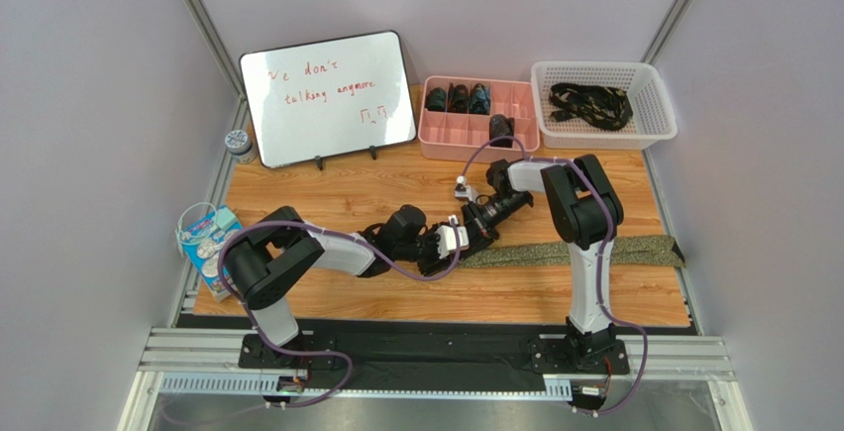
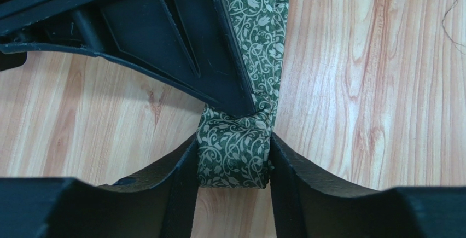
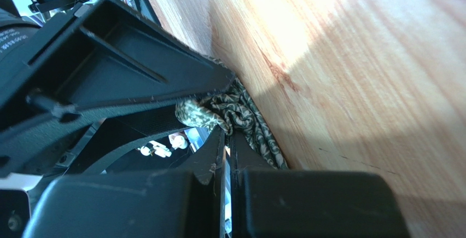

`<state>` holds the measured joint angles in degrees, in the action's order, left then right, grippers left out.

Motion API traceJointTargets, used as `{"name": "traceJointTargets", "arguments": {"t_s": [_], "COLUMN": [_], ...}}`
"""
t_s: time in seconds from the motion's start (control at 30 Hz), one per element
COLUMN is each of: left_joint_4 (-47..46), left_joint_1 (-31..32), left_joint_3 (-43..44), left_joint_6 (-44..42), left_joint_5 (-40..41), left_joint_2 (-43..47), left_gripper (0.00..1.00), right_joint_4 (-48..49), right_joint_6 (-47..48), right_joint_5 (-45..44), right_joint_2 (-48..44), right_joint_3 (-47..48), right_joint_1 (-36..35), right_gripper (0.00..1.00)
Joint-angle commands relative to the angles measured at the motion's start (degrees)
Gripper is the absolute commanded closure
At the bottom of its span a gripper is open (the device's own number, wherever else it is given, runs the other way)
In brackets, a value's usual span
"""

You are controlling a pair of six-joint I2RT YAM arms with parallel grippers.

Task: Roll the ties
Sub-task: Roll the tie at the center of the board.

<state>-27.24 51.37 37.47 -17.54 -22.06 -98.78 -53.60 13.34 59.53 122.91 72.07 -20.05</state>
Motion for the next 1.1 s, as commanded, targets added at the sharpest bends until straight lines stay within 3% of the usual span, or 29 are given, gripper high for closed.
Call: {"name": "traceJointTargets", "arguments": {"t_s": [0.0, 0.1, 0.33, 0.43, 0.5, 0.63, 0.8, 0.9, 1.07], "left_joint_4": [6.31, 13.69, 30.03, 34.71, 34.28, 34.28, 33.05, 29.72, 16.63], "left_joint_1": [0.39, 0.39, 0.39, 0.48, 0.57, 0.66, -0.48, -1.19, -2.51], "left_joint_3": [3.48, 4.36, 10.50, 13.24, 12.54, 12.18, 12.01, 10.96, 7.53], "left_joint_6": [-4.25, -5.57, -6.11, -5.31, -6.10, -6.54, -4.26, -1.80, 3.90], "left_joint_5": [3.51, 5.36, 10.11, 10.21, 9.06, 7.04, 5.64, 4.57, 2.82], "left_joint_2": [-0.28, 2.88, 6.94, 5.97, 6.06, 5.62, 5.44, 5.18, 3.43], "left_gripper": [0.57, 0.72, 0.85, 0.78, 0.70, 0.64, 0.48, 0.44, 0.44], "right_joint_4": [1.13, 2.09, 4.47, 5.00, 6.93, 8.08, 8.78, 8.52, 8.69], "right_joint_6": [1.51, -0.59, -6.04, -8.15, -10.43, -12.28, -12.64, -12.73, -12.99], "right_joint_5": [-2.92, -3.10, -4.41, -6.60, -7.75, -9.34, -10.75, -11.80, -13.64], "right_joint_2": [1.45, 1.98, 3.21, 2.42, 2.51, 2.95, 3.65, 4.53, 5.49], "right_joint_3": [1.58, 2.72, 4.92, 3.69, 3.69, 5.18, 5.18, 4.83, 4.30], "right_joint_1": [0.28, 0.10, -0.25, -0.16, -0.25, -0.07, -0.16, -0.16, -0.16], "right_gripper": [1.00, 1.00, 1.00, 1.00, 1.00, 1.00, 1.00, 1.00, 1.00]}}
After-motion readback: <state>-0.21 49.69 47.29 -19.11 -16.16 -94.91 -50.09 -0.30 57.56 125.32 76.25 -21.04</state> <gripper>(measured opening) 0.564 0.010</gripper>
